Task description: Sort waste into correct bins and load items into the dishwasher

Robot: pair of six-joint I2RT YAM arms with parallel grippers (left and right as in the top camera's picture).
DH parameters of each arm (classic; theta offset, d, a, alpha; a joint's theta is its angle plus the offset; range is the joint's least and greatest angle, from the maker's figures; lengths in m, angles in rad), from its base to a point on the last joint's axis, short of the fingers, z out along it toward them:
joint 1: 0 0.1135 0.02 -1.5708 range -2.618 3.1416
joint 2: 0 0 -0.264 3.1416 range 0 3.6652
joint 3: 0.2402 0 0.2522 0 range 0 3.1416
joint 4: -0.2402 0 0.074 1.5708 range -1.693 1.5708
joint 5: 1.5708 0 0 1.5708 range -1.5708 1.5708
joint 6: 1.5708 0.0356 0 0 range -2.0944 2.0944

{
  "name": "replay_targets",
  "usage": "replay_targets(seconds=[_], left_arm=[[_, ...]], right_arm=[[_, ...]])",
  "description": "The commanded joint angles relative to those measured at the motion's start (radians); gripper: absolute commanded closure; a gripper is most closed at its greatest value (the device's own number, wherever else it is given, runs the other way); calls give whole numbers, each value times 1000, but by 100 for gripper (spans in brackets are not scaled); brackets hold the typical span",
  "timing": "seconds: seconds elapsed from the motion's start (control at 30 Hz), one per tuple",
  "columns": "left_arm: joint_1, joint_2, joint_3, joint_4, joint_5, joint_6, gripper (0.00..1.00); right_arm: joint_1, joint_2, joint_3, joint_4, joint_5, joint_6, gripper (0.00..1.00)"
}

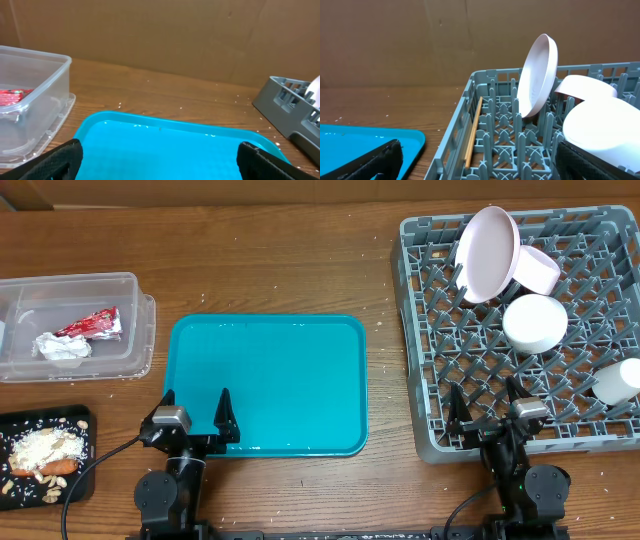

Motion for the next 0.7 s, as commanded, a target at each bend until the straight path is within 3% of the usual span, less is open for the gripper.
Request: replay_targets(seconds=[0.0, 0.23, 0.67], left_arm=[[-4, -13, -4, -5, -31, 23, 0], [-4, -13, -4, -12, -86, 110, 0], [-5, -11, -4, -12, -85, 112, 0]], right_arm=[[5, -9, -10, 3, 5, -6, 0], [5, -9, -10, 3, 5, -6, 0], [5, -9, -10, 3, 5, -6, 0]])
